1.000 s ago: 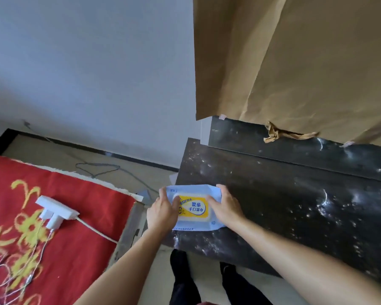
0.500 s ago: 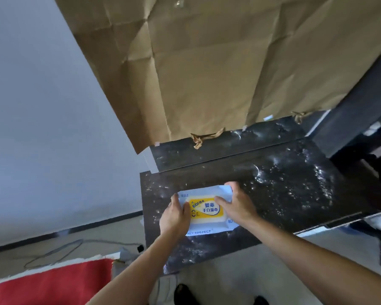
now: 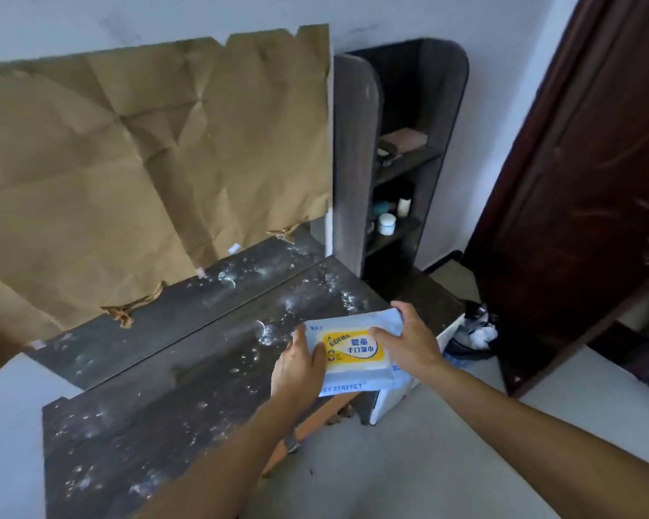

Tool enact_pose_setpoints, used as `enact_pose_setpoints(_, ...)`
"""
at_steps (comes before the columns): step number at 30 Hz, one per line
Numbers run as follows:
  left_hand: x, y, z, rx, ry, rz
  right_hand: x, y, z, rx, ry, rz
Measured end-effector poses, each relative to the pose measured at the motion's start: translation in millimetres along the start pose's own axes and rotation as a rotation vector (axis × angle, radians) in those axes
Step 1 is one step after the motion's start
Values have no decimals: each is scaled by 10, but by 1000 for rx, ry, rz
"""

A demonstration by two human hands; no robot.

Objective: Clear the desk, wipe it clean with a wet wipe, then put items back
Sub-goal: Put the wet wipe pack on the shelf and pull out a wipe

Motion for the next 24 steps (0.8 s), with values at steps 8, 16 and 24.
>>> enact_pose_setpoints(8, 625, 1147, 604, -55, -76, 166, 664, 551, -963, 577, -38, 203)
enact_pose_setpoints(16, 1815, 2014, 740, -297, -124, 280, 1824, 330, -1860, 725, 47, 158)
enact_pose_setpoints(24, 2956, 2230, 305, -157, 168, 142, 2914, -228, -2735, 753, 212, 31)
Point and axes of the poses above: each hand's wrist, its own x-axis towards the middle knuckle, its own z-axis out of the palm, y = z × x, the point moved 7 cm from there along x, towards the middle knuckle, and after that the axes turned 8 degrees about -x, right-handed, at the moved point
